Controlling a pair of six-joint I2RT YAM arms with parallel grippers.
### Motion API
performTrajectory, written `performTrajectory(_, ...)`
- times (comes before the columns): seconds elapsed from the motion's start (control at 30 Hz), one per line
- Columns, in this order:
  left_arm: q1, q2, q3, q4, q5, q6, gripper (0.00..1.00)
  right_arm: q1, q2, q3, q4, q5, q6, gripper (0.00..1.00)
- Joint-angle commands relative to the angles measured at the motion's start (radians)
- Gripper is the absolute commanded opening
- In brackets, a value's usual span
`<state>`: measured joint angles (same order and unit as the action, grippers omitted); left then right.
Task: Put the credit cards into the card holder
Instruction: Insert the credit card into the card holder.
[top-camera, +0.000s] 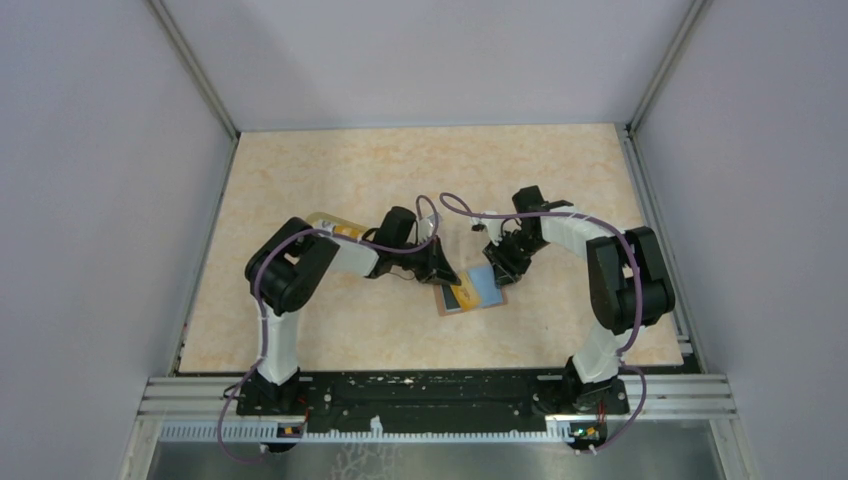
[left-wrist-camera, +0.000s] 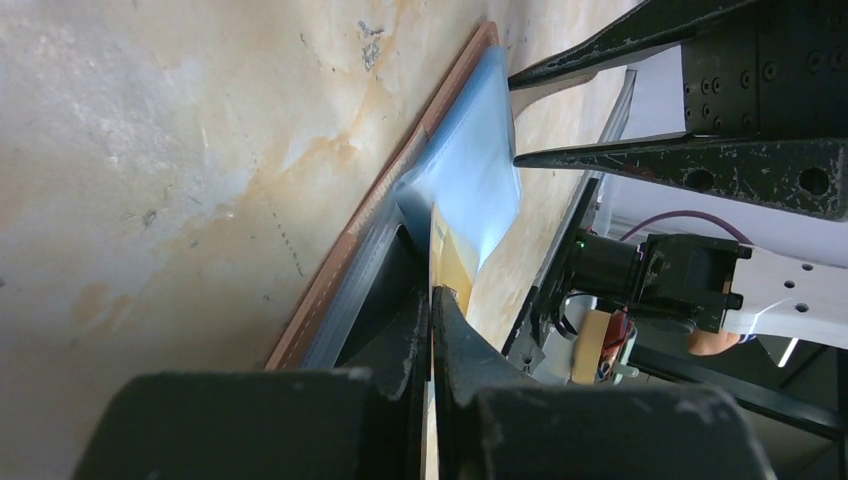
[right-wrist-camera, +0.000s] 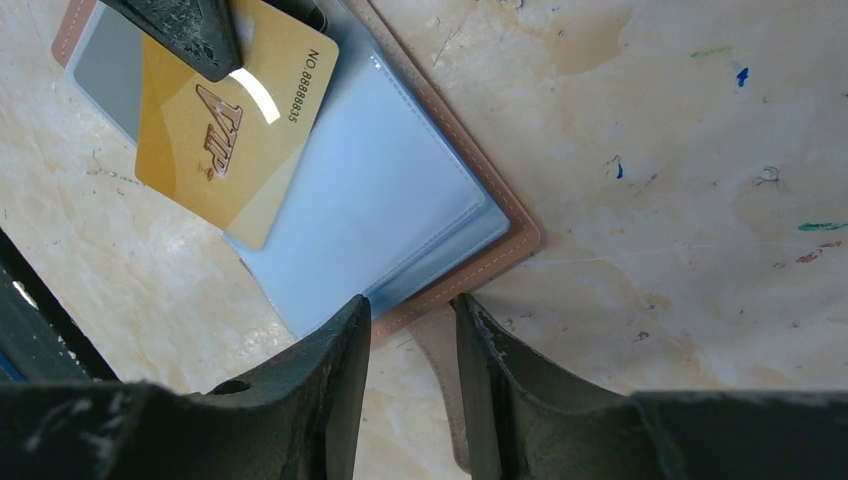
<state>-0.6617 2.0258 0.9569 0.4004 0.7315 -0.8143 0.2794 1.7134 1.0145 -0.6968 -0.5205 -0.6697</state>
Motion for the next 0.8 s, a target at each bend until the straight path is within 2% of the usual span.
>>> performTrajectory(0.0, -0.007, 0.036, 0.024, -0.053, -0.016, 0.020, 0.05, 0.018, 0.021, 0.015, -0.002, -0.007, -0.002, 0.37)
performTrajectory(0.77, -0.007, 0.110, 0.105, -0.151, 0.075, 0.007, 0.07, 0.035, 0.025, 0.015, 0.003, 0.004, -0.002, 0.37)
